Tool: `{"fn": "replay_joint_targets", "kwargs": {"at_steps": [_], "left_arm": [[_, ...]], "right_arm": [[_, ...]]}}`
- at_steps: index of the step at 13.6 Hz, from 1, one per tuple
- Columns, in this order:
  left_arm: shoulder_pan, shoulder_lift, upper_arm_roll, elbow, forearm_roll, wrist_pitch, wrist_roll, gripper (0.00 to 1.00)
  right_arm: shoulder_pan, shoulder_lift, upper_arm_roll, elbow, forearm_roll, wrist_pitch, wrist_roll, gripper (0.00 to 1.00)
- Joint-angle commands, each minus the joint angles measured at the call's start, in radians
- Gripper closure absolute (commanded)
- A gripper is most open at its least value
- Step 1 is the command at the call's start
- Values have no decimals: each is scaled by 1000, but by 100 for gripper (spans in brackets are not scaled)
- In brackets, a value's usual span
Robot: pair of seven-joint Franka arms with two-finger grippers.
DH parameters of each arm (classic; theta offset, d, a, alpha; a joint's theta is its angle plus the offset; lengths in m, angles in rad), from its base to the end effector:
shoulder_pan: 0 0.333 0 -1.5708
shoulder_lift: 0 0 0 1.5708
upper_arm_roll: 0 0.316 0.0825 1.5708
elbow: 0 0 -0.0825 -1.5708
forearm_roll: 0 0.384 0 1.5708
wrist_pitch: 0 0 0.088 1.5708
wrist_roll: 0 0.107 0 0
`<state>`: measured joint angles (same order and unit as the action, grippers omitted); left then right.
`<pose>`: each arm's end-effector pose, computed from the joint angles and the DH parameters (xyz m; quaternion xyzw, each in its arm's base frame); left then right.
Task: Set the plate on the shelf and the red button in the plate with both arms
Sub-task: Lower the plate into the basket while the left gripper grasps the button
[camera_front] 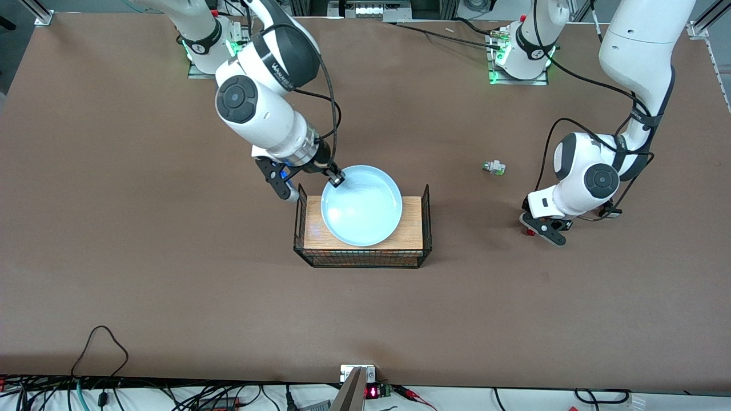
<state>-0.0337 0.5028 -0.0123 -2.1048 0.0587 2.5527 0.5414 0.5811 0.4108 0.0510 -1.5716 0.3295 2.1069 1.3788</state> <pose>0.5724 -0.0272 0.1699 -0.9495 0.3124 0.0296 0.0056 0.5492 0.4152 0.4194 -0.8869 0.4306 0.0988 0.1351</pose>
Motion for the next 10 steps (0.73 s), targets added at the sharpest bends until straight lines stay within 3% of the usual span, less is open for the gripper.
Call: {"fn": "replay_joint_targets", "kwargs": {"at_steps": [1,5,10], "left_arm": [[6,-7,-8,6,-19,0,11,84],[8,-78,-8,54,-20,-104,9,84],[5,-116,-9,311,-20,-498,-37,84]], "right_arm": [[11,2,-13,5,3,2,14,100],[6,9,-16,-11,-10,8,-1,100],[2,42,-16,-13,-58,30,-10,100]]}}
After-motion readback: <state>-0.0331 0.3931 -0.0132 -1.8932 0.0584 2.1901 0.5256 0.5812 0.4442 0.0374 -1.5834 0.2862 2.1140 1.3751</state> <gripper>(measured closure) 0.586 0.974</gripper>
